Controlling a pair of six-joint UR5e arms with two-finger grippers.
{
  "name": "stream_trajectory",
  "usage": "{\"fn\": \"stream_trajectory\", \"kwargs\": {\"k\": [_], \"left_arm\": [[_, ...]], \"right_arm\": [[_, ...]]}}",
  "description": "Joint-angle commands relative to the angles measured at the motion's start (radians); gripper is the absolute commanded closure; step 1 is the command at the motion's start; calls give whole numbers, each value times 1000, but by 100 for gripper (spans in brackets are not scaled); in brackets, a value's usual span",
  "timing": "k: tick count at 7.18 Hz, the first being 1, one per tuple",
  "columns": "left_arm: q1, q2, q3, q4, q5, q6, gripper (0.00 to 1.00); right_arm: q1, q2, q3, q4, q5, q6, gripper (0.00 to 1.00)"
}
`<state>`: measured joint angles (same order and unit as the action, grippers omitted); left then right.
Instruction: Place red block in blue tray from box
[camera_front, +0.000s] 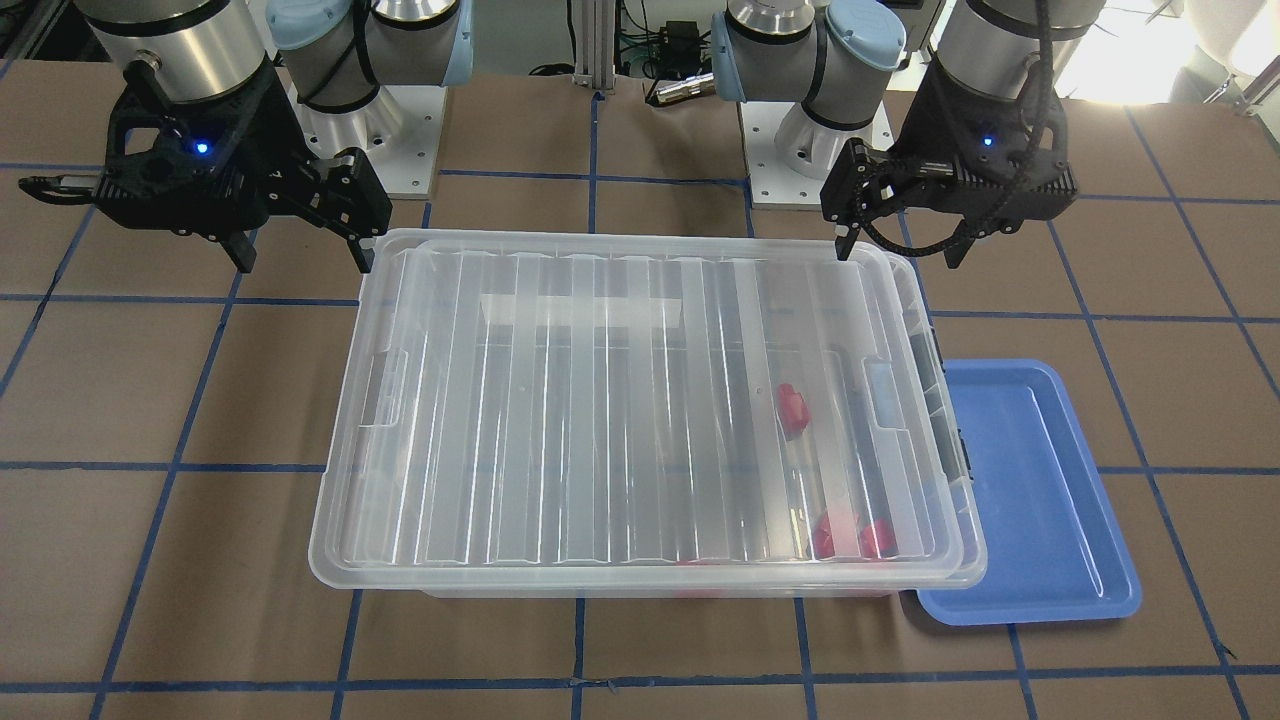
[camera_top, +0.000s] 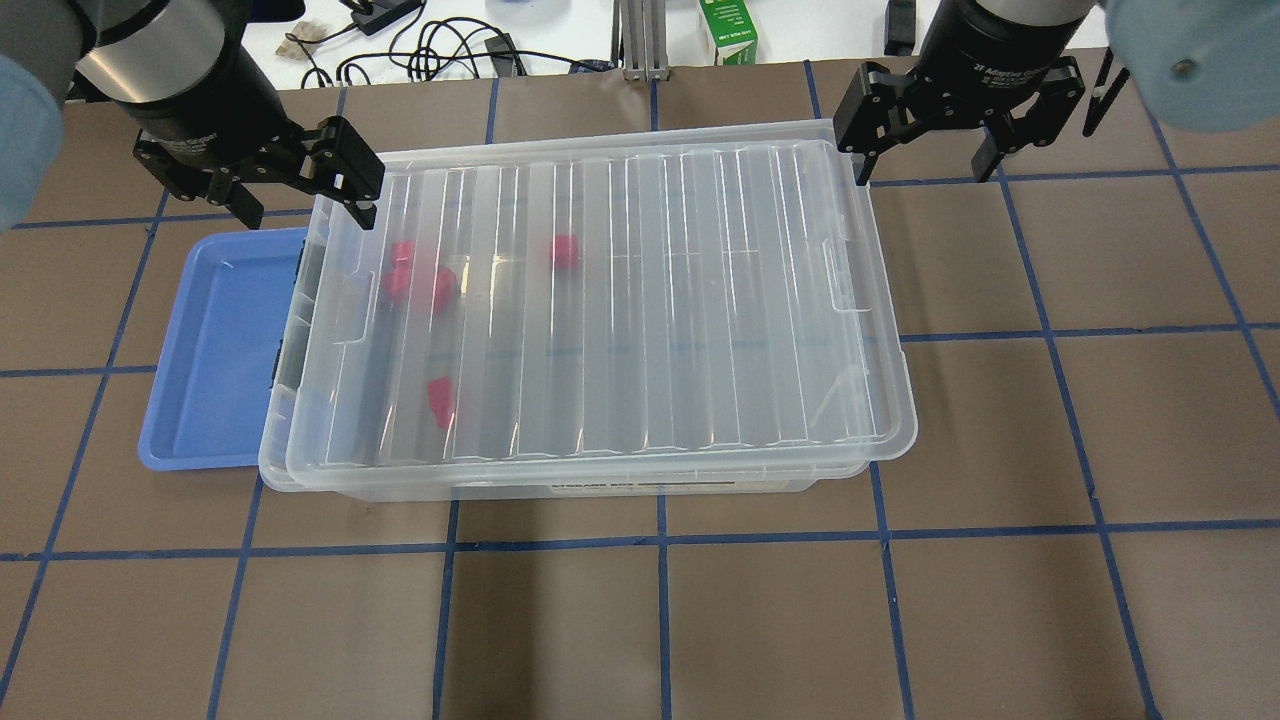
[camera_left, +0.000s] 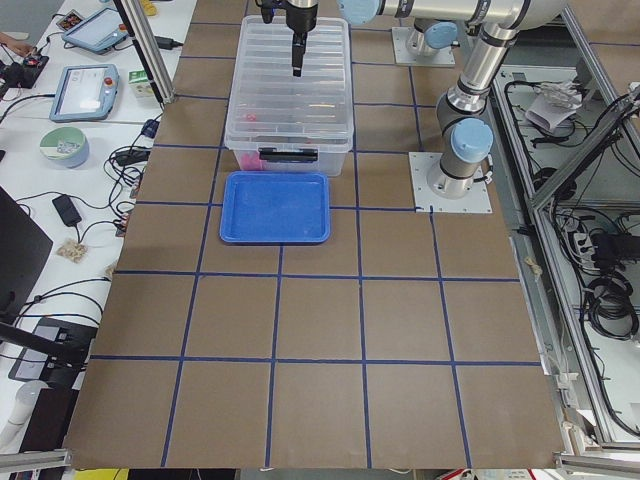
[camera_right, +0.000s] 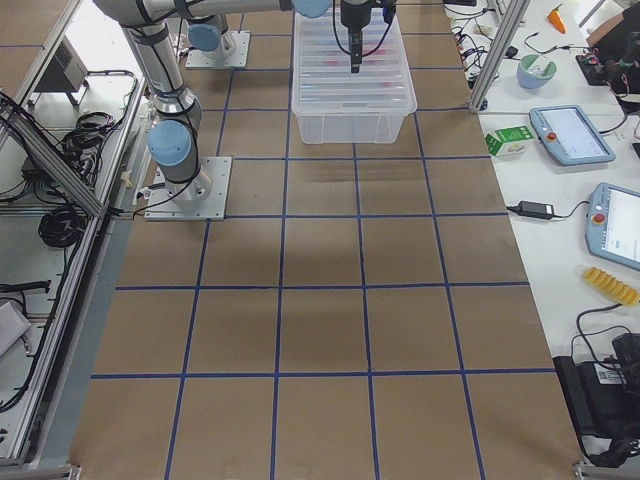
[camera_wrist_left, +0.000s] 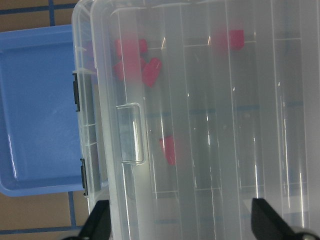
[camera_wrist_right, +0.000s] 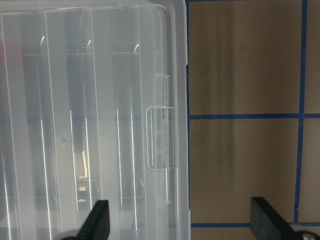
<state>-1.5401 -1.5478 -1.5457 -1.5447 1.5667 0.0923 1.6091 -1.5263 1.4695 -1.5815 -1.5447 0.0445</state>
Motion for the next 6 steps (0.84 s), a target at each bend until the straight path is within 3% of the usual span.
{"fn": "stream_trajectory", "kwargs": {"k": [1, 4, 6], "left_arm": [[0, 6, -5, 0, -1, 0, 0], [0, 2, -10, 0, -2, 0, 0], [0, 3, -10, 0, -2, 0, 0]], "right_arm": [[0, 2, 0, 0, 0, 0, 0], [-11, 20, 59, -26, -3, -18, 0], [-15, 83, 208, -273, -14, -25, 0]]}}
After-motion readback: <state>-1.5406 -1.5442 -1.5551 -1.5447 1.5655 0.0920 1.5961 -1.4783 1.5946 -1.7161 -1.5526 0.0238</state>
